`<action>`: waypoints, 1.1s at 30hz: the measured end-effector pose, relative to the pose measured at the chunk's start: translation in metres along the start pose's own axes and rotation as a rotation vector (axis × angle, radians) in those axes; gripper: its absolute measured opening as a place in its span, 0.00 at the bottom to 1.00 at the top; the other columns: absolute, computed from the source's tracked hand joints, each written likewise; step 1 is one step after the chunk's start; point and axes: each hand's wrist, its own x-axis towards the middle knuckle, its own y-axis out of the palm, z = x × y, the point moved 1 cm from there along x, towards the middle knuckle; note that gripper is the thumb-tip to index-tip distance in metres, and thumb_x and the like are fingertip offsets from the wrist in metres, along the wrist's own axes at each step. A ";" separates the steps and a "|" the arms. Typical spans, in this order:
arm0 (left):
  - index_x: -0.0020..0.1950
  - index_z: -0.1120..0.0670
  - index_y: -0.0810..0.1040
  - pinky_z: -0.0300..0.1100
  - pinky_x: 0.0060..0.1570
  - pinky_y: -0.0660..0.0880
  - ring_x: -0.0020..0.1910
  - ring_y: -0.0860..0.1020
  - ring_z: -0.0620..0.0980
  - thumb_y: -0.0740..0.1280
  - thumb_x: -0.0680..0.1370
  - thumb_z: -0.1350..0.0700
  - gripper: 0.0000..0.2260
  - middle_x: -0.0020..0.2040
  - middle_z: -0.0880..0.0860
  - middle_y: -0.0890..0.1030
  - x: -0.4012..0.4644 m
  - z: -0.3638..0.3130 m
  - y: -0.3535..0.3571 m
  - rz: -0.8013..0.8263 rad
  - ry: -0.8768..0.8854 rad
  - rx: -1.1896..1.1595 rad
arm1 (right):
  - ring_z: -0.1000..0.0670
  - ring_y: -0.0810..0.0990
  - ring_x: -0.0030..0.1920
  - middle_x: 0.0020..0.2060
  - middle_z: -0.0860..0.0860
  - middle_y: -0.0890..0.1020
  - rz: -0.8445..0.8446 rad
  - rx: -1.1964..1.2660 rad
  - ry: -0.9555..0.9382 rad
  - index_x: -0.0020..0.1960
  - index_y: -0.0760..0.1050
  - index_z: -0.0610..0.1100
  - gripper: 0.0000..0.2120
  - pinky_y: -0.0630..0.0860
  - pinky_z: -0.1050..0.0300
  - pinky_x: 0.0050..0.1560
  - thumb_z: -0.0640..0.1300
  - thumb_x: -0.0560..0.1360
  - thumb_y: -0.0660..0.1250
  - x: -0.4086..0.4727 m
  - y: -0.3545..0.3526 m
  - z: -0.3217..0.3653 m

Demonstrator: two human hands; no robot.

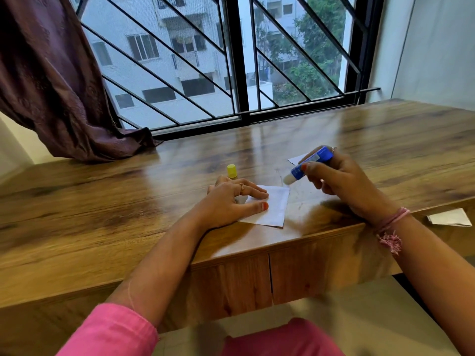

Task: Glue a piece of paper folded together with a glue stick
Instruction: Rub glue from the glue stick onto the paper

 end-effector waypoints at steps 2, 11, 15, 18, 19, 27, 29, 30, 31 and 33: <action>0.54 0.37 0.79 0.57 0.66 0.60 0.59 0.63 0.44 0.68 0.73 0.40 0.11 0.53 0.29 0.74 0.000 0.000 0.001 -0.007 -0.003 -0.012 | 0.57 0.72 0.29 0.30 0.51 0.77 0.001 0.035 0.040 0.44 0.76 0.44 0.04 0.63 0.64 0.26 0.38 0.76 0.65 0.000 -0.001 0.001; 0.49 0.40 0.81 0.38 0.54 0.66 0.58 0.68 0.42 0.71 0.72 0.43 0.06 0.54 0.35 0.80 0.001 0.004 0.001 -0.117 0.012 -0.167 | 0.59 0.79 0.31 0.37 0.49 0.86 0.034 0.058 0.150 0.46 0.73 0.42 0.06 0.69 0.70 0.26 0.35 0.72 0.69 0.004 0.003 -0.004; 0.43 0.46 0.82 0.31 0.36 0.67 0.33 0.73 0.40 0.71 0.74 0.48 0.03 0.34 0.40 0.78 0.001 0.005 -0.006 -0.288 -0.036 -0.409 | 0.51 0.84 0.44 0.43 0.46 0.87 0.064 0.077 0.168 0.49 0.74 0.42 0.17 0.76 0.65 0.39 0.45 0.64 0.74 0.006 0.003 -0.008; 0.42 0.49 0.80 0.34 0.31 0.66 0.29 0.69 0.42 0.69 0.76 0.52 0.04 0.30 0.43 0.75 0.000 0.011 -0.012 -0.529 -0.171 -0.554 | 0.48 0.83 0.52 0.47 0.45 0.86 0.110 0.054 0.185 0.56 0.75 0.41 0.23 0.77 0.57 0.50 0.47 0.63 0.75 0.009 0.002 -0.010; 0.42 0.49 0.80 0.32 0.32 0.68 0.31 0.71 0.41 0.69 0.76 0.52 0.04 0.34 0.45 0.78 0.001 0.013 -0.015 -0.600 -0.223 -0.588 | 0.48 0.83 0.53 0.48 0.46 0.86 0.127 0.051 0.186 0.58 0.75 0.41 0.25 0.77 0.56 0.52 0.48 0.63 0.74 0.009 0.002 -0.010; 0.42 0.50 0.77 0.39 0.36 0.67 0.37 0.72 0.42 0.67 0.76 0.52 0.04 0.42 0.46 0.79 0.002 0.023 -0.019 -0.732 -0.485 -0.718 | 0.53 0.81 0.42 0.45 0.49 0.84 0.138 -0.112 0.181 0.49 0.78 0.48 0.09 0.78 0.60 0.47 0.40 0.70 0.73 0.027 0.008 -0.004; 0.42 0.50 0.76 0.39 0.36 0.67 0.37 0.72 0.42 0.67 0.77 0.52 0.04 0.42 0.46 0.79 0.003 0.023 -0.019 -0.734 -0.484 -0.710 | 0.58 0.80 0.36 0.44 0.50 0.83 0.139 -0.162 0.177 0.49 0.79 0.48 0.09 0.74 0.68 0.37 0.40 0.70 0.73 0.039 0.011 0.001; 0.42 0.50 0.76 0.39 0.36 0.67 0.37 0.72 0.42 0.67 0.77 0.52 0.04 0.42 0.46 0.79 0.003 0.023 -0.019 -0.734 -0.485 -0.709 | 0.57 0.80 0.36 0.44 0.49 0.82 0.139 -0.174 0.176 0.50 0.79 0.47 0.10 0.74 0.68 0.37 0.40 0.70 0.73 0.047 0.012 0.002; 0.43 0.50 0.76 0.39 0.36 0.67 0.37 0.72 0.42 0.67 0.77 0.52 0.04 0.42 0.47 0.79 0.003 0.023 -0.019 -0.732 -0.487 -0.707 | 0.55 0.80 0.38 0.44 0.48 0.81 0.141 -0.184 0.175 0.51 0.79 0.45 0.11 0.75 0.66 0.40 0.39 0.70 0.73 0.055 0.014 0.004; 0.43 0.50 0.77 0.38 0.36 0.67 0.37 0.72 0.42 0.67 0.77 0.52 0.04 0.42 0.46 0.79 0.003 0.024 -0.019 -0.720 -0.489 -0.700 | 0.53 0.79 0.39 0.41 0.48 0.80 0.161 -0.211 0.175 0.54 0.78 0.40 0.14 0.76 0.64 0.43 0.38 0.70 0.73 0.072 0.020 0.008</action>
